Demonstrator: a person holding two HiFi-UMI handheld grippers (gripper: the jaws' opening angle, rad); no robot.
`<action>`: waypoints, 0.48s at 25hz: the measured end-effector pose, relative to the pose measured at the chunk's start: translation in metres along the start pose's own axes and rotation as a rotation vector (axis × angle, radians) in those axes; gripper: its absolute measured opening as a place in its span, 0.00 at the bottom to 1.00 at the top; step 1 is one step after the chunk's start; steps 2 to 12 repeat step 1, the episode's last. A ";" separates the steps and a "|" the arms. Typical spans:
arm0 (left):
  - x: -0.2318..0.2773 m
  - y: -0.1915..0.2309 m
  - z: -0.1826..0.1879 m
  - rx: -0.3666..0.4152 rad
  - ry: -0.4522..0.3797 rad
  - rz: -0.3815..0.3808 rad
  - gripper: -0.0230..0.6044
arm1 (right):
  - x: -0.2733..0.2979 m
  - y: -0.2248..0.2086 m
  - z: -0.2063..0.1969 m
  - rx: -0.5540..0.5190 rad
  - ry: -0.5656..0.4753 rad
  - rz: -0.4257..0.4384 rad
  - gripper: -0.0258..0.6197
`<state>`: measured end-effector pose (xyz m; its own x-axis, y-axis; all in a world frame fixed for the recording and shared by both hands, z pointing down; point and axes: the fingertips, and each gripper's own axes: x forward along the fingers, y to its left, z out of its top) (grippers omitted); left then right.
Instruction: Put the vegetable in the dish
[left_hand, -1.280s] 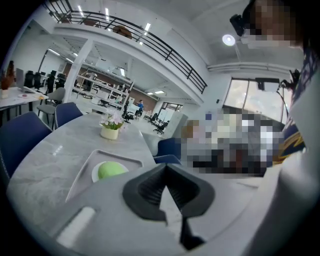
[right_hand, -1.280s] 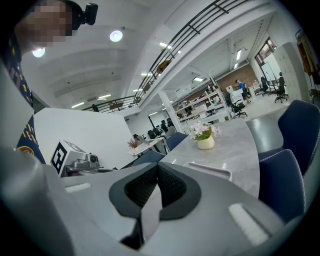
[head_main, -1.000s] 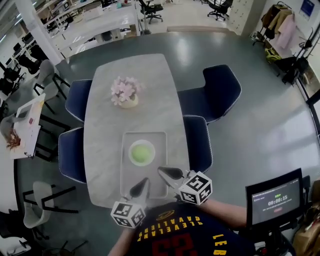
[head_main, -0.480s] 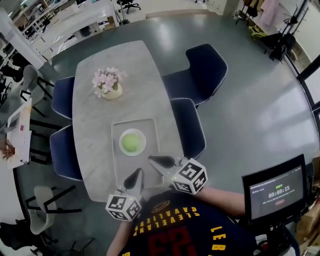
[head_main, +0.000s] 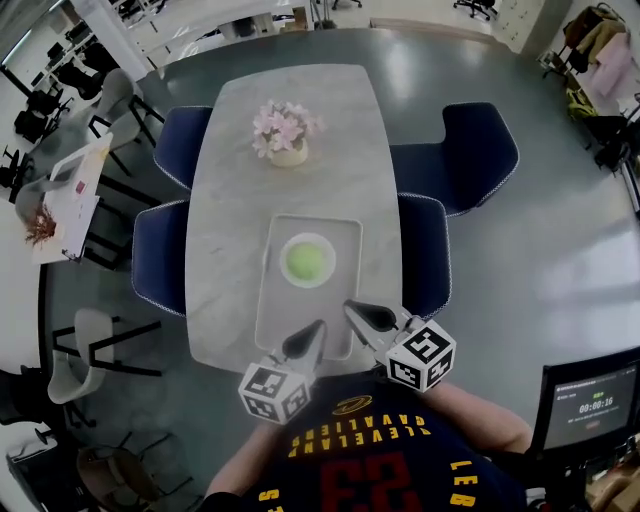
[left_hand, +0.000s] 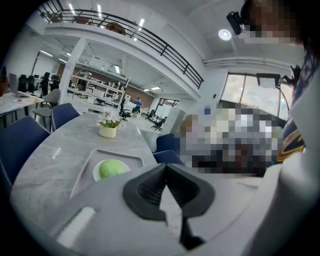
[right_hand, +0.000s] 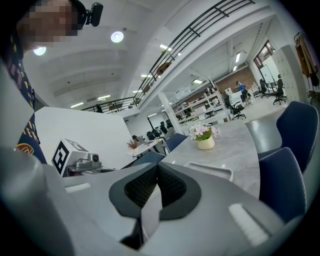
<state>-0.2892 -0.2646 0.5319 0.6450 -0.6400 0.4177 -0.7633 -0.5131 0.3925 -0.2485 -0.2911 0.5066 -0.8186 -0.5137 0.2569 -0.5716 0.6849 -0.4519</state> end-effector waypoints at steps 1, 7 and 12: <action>0.000 -0.001 -0.002 -0.002 0.001 0.002 0.04 | -0.001 0.001 -0.002 0.001 0.003 0.000 0.05; 0.000 -0.001 -0.002 -0.002 0.001 0.002 0.04 | -0.001 0.001 -0.002 0.001 0.003 0.000 0.05; 0.000 -0.001 -0.002 -0.002 0.001 0.002 0.04 | -0.001 0.001 -0.002 0.001 0.003 0.000 0.05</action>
